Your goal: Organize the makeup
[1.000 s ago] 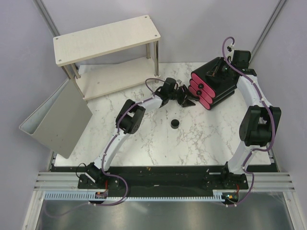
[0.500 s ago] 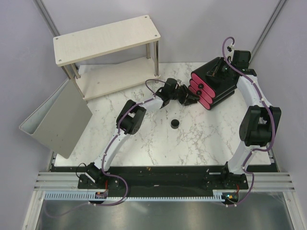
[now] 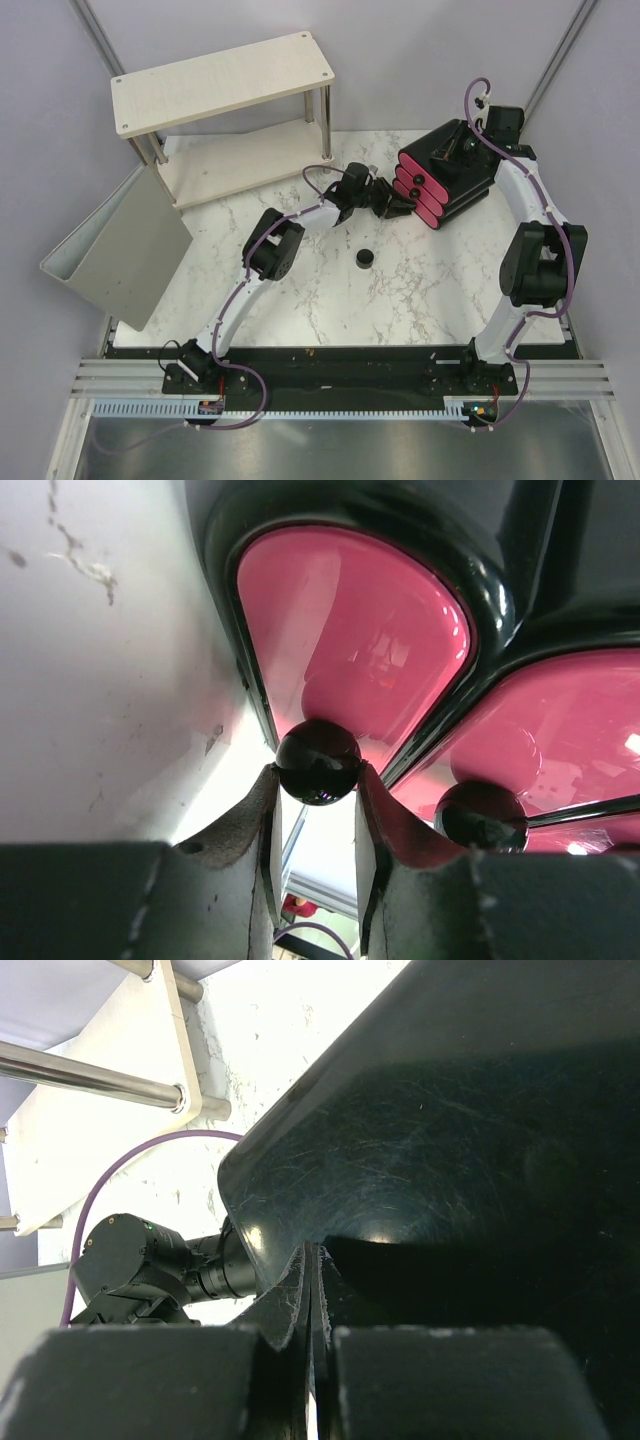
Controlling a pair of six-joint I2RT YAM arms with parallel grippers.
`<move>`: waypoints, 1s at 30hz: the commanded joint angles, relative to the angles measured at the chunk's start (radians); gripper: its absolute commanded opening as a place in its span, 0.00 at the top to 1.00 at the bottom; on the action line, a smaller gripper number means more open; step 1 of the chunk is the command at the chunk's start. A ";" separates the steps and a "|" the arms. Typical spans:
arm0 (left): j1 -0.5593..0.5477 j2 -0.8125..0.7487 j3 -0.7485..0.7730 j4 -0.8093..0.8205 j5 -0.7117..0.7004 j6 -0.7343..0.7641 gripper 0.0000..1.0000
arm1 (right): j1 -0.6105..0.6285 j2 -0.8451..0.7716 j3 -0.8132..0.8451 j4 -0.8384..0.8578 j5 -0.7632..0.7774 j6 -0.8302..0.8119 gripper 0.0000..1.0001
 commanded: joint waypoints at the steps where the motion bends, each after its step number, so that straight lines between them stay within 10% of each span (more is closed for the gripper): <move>1: 0.007 -0.010 -0.029 -0.006 -0.057 0.062 0.98 | -0.006 0.026 -0.055 -0.150 0.062 -0.034 1.00; 30: 0.057 -0.409 -0.595 0.063 0.055 0.362 0.98 | -0.008 0.020 -0.095 -0.138 0.064 -0.031 1.00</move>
